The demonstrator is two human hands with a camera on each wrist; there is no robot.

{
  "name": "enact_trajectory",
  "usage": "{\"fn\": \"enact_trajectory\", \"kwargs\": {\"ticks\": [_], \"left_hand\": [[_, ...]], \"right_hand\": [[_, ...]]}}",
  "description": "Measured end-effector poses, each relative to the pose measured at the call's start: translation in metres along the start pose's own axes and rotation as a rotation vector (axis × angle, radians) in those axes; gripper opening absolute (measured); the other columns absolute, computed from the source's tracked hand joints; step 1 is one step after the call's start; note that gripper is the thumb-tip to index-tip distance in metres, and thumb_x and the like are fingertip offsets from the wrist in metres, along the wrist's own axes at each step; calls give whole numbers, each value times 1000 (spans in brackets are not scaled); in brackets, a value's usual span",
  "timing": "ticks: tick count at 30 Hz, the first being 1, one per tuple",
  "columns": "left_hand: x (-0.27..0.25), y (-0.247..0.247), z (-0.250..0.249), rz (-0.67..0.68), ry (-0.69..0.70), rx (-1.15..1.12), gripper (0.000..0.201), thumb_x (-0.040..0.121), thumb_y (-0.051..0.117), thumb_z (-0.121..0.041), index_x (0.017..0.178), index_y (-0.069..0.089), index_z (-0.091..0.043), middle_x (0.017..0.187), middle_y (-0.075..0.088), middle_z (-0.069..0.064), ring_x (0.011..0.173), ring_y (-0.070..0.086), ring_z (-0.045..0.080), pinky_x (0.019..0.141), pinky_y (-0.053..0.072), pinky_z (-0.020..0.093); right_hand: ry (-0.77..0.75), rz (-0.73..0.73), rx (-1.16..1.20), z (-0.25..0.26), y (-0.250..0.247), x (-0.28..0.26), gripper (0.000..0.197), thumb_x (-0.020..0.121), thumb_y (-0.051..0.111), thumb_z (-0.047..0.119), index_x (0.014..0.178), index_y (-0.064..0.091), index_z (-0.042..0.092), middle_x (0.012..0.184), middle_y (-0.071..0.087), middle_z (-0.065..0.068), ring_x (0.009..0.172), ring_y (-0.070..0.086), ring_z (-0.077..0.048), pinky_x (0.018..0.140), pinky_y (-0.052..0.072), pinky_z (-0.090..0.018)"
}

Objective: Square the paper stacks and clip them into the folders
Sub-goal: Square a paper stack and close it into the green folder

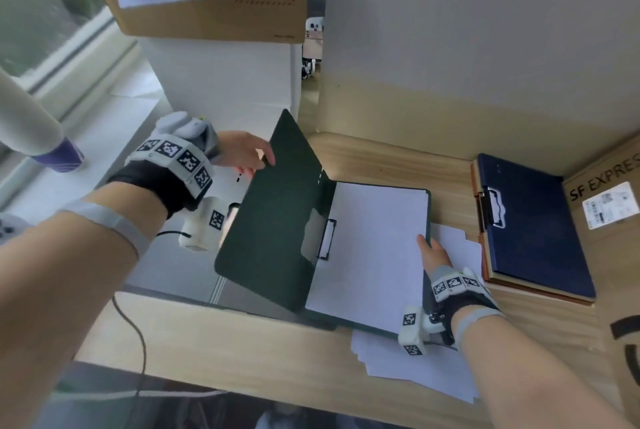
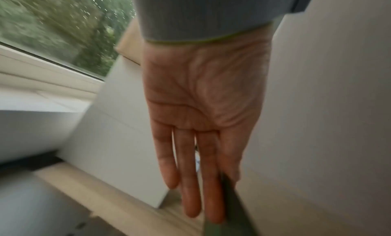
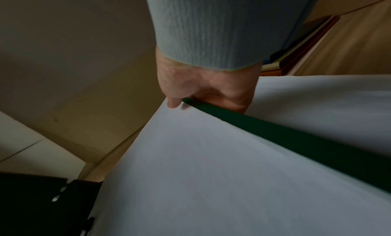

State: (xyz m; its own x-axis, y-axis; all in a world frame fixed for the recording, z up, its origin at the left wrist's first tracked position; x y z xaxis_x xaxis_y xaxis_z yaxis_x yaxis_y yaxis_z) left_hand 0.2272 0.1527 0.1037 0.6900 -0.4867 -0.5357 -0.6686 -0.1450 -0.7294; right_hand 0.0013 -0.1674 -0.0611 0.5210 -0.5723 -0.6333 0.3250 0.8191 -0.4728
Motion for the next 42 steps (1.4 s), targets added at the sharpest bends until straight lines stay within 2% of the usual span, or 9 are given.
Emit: {"fn": "enact_trajectory", "kwargs": {"ticks": [5, 8, 10, 13, 21, 26, 29, 36, 42], "left_hand": [[1, 32, -115, 35, 340, -17, 17, 97, 48, -18, 107, 61, -14, 79, 64, -5, 60, 60, -8, 67, 48, 10], [19, 77, -169, 48, 487, 68, 24, 97, 47, -17, 116, 60, -10, 83, 63, -3, 71, 60, 7, 64, 41, 5], [31, 113, -198, 85, 531, 159, 30, 97, 46, -16, 125, 56, -14, 94, 63, 5, 87, 60, 17, 64, 39, 7], [52, 169, -226, 123, 561, 360, 41, 94, 49, -18, 134, 49, -26, 122, 55, 13, 111, 56, 29, 88, 45, 28], [94, 244, -217, 145, 434, 467, 56, 89, 53, -19, 140, 38, -35, 139, 39, 6, 125, 43, 34, 100, 41, 39], [110, 228, -207, 53, 348, 364, 55, 92, 53, -24, 143, 34, -33, 141, 36, 9, 129, 39, 34, 105, 36, 37], [122, 209, -196, -15, 236, 300, 51, 93, 52, -28, 142, 36, -33, 140, 39, 10, 128, 42, 34, 105, 38, 40], [143, 198, -211, -58, 58, 157, 57, 90, 54, -33, 143, 32, -29, 136, 42, 17, 114, 52, 40, 100, 44, 48], [157, 253, -270, 227, 34, -353, 63, 95, 53, -17, 148, 20, -18, 87, 62, 11, 59, 55, 18, 55, 53, 26]], "right_hand": [[-20, 121, 106, 5, 11, -4, 60, 95, 35, 49, 144, 32, 13, 146, 41, -8, 134, 40, -31, 112, 29, -41], [8, 180, 194, -21, 15, 27, 96, 65, 44, 82, 140, 38, 24, 137, 52, -3, 118, 54, -27, 105, 39, -45], [45, 204, 285, -21, 11, 17, 74, 76, 46, 72, 131, 49, 22, 114, 62, -4, 101, 59, -27, 94, 48, -43], [76, 276, 357, -17, 3, -6, 45, 88, 44, 58, 111, 58, 22, 96, 64, -7, 97, 59, -29, 90, 51, -44], [-34, 436, 286, -22, -1, -4, 41, 96, 47, 12, 136, 39, 19, 112, 58, -11, 82, 61, -17, 79, 51, -28], [-109, 244, 206, -16, -13, 10, 50, 91, 51, 3, 140, 40, 8, 124, 58, -12, 102, 62, -27, 96, 49, -43], [-141, 114, 190, -5, -49, 16, 44, 95, 45, 3, 139, 42, 5, 138, 51, -9, 122, 52, -23, 109, 36, -30], [-145, -208, 187, -5, -201, 47, 39, 95, 45, 3, 134, 50, 5, 137, 53, -9, 114, 53, -20, 90, 35, -20], [-41, -344, 253, -40, -283, 78, 41, 95, 47, 6, 136, 48, 9, 141, 50, -8, 130, 46, -26, 105, 35, -30]]}}
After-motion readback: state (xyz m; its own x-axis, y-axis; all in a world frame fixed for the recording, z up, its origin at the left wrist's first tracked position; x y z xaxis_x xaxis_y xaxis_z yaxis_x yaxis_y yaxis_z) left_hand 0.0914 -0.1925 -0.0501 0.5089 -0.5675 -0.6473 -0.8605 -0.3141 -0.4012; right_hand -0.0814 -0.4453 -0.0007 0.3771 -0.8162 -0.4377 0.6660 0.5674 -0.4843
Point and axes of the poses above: each hand's wrist, its own x-axis towards the middle knuckle, its own y-axis out of the palm, z = x × y, the point moved 9 cm from there along x, towards the middle knuckle
